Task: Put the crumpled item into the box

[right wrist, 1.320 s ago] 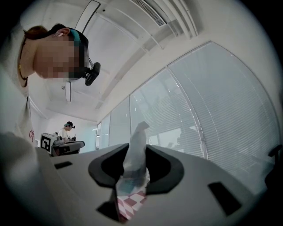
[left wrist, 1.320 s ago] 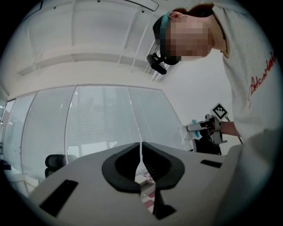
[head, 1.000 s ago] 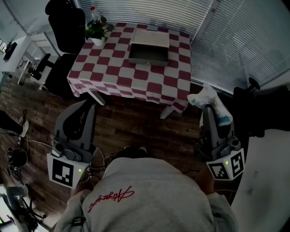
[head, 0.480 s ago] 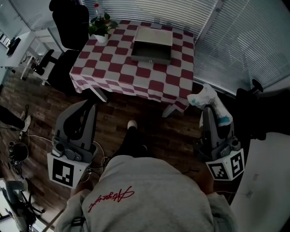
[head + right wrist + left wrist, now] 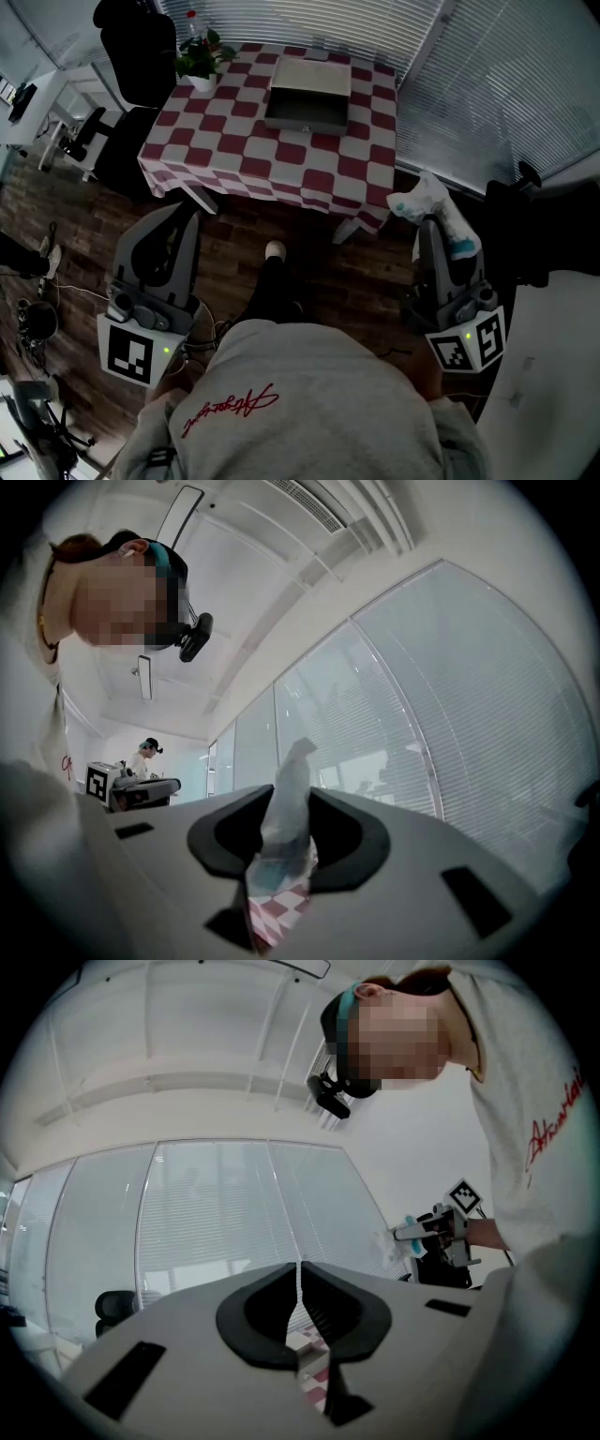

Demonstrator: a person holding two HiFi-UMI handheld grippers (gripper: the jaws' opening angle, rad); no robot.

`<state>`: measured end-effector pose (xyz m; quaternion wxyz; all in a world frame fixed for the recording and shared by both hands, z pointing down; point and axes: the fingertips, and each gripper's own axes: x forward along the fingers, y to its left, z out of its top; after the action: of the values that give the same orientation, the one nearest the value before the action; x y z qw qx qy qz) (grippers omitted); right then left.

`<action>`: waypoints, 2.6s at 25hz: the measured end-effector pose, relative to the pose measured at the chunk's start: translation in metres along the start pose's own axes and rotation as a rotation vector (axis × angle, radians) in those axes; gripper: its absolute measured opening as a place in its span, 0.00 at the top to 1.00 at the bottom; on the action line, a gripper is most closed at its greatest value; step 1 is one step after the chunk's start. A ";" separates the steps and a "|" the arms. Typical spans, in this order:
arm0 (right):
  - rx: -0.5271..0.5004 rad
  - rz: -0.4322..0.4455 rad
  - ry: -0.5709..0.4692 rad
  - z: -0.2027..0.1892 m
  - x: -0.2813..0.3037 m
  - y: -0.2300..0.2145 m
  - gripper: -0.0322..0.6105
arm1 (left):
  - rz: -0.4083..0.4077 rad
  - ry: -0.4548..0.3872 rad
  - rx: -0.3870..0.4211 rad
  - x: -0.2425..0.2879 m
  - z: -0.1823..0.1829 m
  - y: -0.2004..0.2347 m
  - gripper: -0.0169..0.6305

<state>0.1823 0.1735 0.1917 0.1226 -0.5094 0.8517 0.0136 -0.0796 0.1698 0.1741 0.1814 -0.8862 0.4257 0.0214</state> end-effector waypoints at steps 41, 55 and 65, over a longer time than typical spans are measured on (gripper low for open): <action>-0.018 -0.037 0.014 -0.027 0.130 -0.074 0.76 | -0.051 -0.015 -0.026 0.129 -0.064 0.085 0.93; -0.013 -0.074 0.015 -0.029 0.190 -0.107 0.76 | -0.094 -0.021 -0.042 0.192 -0.084 0.130 0.93; -0.024 -0.083 0.019 -0.033 0.235 -0.122 0.76 | -0.111 -0.033 -0.045 0.228 -0.096 0.163 0.93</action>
<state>0.1758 -0.0929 0.1836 0.1089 -0.5457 0.8308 0.0137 -0.0701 -0.1266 0.1705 0.1695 -0.9119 0.3722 0.0354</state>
